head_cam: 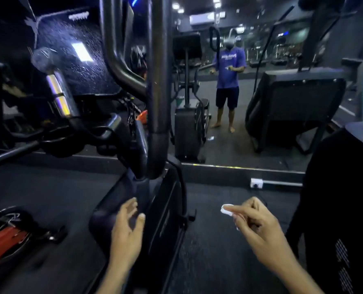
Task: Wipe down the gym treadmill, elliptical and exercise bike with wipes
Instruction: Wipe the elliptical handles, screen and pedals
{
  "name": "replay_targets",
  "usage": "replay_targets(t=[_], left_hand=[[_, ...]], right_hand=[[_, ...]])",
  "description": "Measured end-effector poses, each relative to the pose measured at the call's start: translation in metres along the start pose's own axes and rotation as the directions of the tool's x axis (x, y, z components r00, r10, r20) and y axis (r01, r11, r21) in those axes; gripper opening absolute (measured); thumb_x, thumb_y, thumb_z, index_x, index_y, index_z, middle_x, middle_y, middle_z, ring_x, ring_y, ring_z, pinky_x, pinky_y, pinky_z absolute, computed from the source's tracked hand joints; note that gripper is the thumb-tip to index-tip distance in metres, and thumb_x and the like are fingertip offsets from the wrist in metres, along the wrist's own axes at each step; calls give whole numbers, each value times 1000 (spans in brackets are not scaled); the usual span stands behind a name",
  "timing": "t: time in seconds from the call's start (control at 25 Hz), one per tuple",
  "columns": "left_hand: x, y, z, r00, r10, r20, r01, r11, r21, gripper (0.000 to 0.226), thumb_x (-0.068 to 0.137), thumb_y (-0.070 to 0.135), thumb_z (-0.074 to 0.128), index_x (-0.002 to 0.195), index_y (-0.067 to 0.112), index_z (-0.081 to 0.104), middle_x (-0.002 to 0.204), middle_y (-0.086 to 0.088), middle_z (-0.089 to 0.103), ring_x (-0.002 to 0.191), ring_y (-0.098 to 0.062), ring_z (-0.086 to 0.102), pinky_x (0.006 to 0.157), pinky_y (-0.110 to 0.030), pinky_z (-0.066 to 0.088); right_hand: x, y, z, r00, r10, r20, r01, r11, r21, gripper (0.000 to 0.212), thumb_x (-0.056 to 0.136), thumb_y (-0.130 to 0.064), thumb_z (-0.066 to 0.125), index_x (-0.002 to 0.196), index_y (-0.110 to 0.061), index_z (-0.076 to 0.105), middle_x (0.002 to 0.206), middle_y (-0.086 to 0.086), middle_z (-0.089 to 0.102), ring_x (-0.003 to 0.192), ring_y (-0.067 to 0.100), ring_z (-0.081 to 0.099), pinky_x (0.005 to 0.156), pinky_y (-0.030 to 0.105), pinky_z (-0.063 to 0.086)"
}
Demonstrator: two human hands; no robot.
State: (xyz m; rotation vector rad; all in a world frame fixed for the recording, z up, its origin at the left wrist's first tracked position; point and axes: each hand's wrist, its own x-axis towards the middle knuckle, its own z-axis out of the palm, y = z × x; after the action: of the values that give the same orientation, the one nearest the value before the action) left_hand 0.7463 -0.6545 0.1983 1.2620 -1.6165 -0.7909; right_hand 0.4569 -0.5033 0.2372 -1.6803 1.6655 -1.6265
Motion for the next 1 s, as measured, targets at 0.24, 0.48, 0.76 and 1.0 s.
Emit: replay_targets(t=[0.24,0.48,0.76,1.0], left_hand=[[-46,-28,79,932,-234,276,217,972,92,35,100,23,63,130,40,55,135,15,60,119,7,56,102,-26,45],[-58,-50,142,841,-350,413,301,936,181,54,98,28,66,147,35,45,148,18,50,138,1,44,117,-34,36],[8,-83,212,794,-420,439,363,907,211,49,99,27,66,143,38,47,147,15,51,137,-3,46,115,-31,38],[92,-75,267,793,-376,480,292,925,242,53,99,37,63,147,43,43,151,19,46,138,2,41,112,-28,37]], right_hand=[[-44,90,-41,932,363,20,-360,912,199,24,92,-13,65,100,-30,80,99,-3,72,90,16,70,79,17,54],[-34,138,-27,778,581,240,-628,694,353,23,96,-5,62,105,-19,76,99,4,77,90,13,71,77,26,54],[37,208,-19,598,715,363,-794,468,387,22,98,2,57,114,-4,70,108,15,75,101,34,72,86,39,60],[130,250,-12,575,714,400,-818,489,304,16,98,0,58,106,-1,71,100,18,76,90,29,72,79,36,58]])
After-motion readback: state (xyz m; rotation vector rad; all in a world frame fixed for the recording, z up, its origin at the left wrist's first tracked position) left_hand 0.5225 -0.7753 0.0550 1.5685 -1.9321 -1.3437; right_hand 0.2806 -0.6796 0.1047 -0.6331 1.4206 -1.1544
